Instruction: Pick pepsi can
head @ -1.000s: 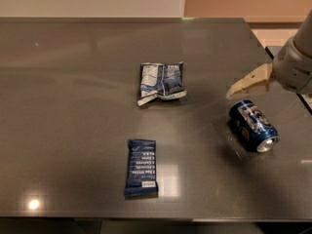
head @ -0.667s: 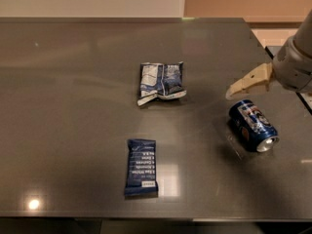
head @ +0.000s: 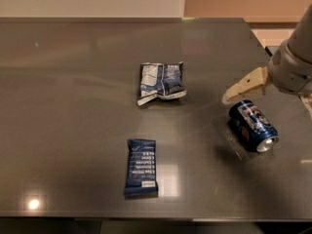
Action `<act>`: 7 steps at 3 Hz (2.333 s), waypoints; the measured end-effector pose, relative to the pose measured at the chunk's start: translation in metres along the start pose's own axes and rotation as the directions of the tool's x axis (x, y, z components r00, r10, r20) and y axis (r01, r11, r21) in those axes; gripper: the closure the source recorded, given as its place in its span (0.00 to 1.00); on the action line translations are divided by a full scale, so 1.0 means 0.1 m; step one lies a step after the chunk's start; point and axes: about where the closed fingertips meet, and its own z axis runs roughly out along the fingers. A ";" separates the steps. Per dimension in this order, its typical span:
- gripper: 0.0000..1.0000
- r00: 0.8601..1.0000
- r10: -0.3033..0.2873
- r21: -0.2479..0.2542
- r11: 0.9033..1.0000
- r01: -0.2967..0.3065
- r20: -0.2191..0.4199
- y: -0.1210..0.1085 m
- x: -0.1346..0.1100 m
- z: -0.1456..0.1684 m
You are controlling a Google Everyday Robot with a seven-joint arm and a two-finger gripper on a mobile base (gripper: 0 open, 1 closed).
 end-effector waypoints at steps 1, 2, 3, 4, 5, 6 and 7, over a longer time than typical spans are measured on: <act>0.00 0.995 -0.094 0.006 0.996 0.094 0.030 -0.01 -0.07 0.14; 0.00 0.981 -0.183 0.035 0.983 0.181 0.065 -0.01 -0.17 0.29; 0.00 0.959 -0.269 0.048 0.963 0.265 0.092 0.00 -0.23 0.42; 0.00 0.941 -0.324 0.027 0.946 0.323 0.097 0.02 -0.18 0.49; 0.00 0.927 -0.364 -0.006 0.931 0.366 0.096 0.03 -0.09 0.53; 0.00 0.918 -0.383 -0.021 0.922 0.387 0.108 0.06 -0.07 0.60; 0.15 0.913 -0.390 -0.023 0.918 0.396 0.121 0.09 -0.08 0.68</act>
Offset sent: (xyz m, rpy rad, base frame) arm -0.0323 0.0041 -0.0495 0.0495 0.1181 0.3132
